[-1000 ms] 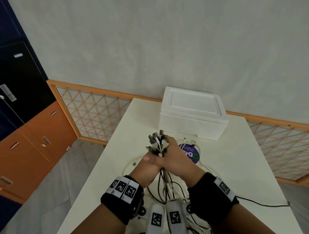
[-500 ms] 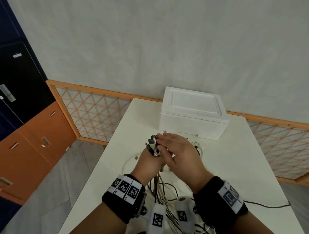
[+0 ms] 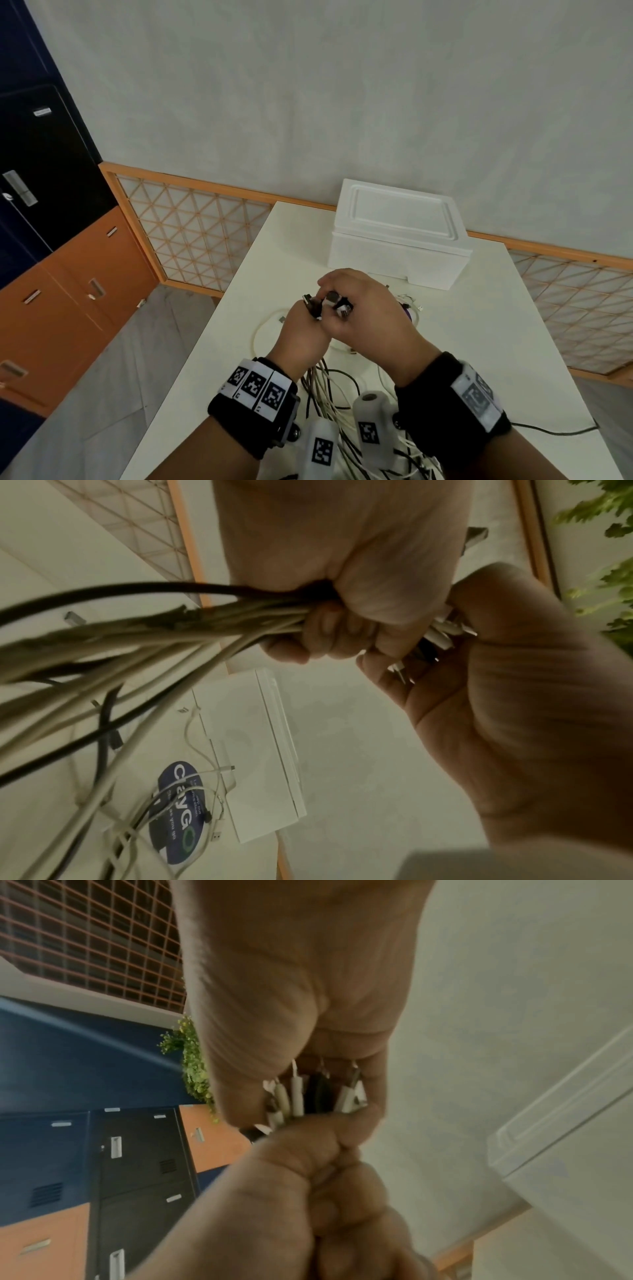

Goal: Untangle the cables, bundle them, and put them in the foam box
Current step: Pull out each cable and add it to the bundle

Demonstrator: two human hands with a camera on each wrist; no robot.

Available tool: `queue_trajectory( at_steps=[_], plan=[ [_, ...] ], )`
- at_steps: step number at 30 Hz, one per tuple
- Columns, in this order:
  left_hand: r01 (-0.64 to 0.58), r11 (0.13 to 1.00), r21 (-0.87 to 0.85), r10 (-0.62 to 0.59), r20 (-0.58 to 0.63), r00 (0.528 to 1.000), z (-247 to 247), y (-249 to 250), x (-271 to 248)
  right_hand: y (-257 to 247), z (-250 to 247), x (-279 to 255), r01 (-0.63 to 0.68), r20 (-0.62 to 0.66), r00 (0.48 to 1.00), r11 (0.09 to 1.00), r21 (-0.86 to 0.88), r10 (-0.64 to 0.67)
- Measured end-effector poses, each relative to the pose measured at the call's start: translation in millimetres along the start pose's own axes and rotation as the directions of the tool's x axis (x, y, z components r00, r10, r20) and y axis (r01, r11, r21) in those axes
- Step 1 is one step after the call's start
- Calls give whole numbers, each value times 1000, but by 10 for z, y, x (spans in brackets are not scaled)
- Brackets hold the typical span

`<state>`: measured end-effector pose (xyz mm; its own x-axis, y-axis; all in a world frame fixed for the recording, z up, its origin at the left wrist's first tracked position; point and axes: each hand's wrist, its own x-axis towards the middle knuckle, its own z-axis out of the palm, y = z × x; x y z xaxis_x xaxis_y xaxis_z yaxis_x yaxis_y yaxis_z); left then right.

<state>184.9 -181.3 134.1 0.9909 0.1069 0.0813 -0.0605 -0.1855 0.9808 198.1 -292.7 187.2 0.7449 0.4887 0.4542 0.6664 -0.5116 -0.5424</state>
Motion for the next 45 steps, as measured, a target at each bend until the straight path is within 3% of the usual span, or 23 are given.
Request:
queue_trajectory(
  at_steps=[3, 6, 9, 11, 14, 17, 20, 24, 29, 35, 38, 42, 45],
  plan=[
    [-18, 977, 211, 13, 28, 1000, -14, 33, 6, -28, -32, 47, -32, 125, 991, 994, -102, 44],
    [-31, 950, 311, 22, 33, 999, -37, 173, -36, -31, -104, 111, 45, 253, 967, 997, -61, -28],
    [26, 976, 216, -48, 99, 994, -46, 278, -86, -66, -168, 161, 13, 328, 944, 999, 30, -22],
    [64, 992, 109, -75, 99, 992, -50, 281, -127, -80, -170, 168, -32, 305, 952, 997, 74, 7],
    [85, 988, 126, -98, 104, 990, -53, 304, -141, -90, -149, 164, -50, 327, 945, 996, 74, 23],
    [60, 980, 191, -91, 156, 984, -68, 325, -152, -102, -189, 178, 29, 432, 901, 999, 19, -35],
    [175, 981, 80, -189, 222, 957, -70, 298, -193, -137, -261, 197, 26, 524, 851, 1000, 10, -28],
    [199, 980, 10, -198, 185, 963, -62, 246, -190, -141, -248, 191, -92, 435, 898, 995, 35, 68],
    [170, 983, -69, -157, 157, 975, -44, 295, -174, -112, -206, 170, -251, 266, 944, 950, 185, 198],
    [168, 985, -24, -156, 258, 953, -63, 314, -138, -170, -118, 109, -166, 41, 986, 937, 306, 162],
    [146, 989, 26, -148, 238, 960, -58, 279, -125, -147, -140, 111, -171, 109, 984, 935, 311, 144],
    [127, 987, 103, -147, 215, 966, -71, 228, -94, -117, -243, 158, -108, 294, 953, 989, 101, 74],
    [140, 985, 102, -160, 224, 961, -56, 218, -104, -123, -287, 183, -86, 348, 935, 996, 31, 70]
  ],
)
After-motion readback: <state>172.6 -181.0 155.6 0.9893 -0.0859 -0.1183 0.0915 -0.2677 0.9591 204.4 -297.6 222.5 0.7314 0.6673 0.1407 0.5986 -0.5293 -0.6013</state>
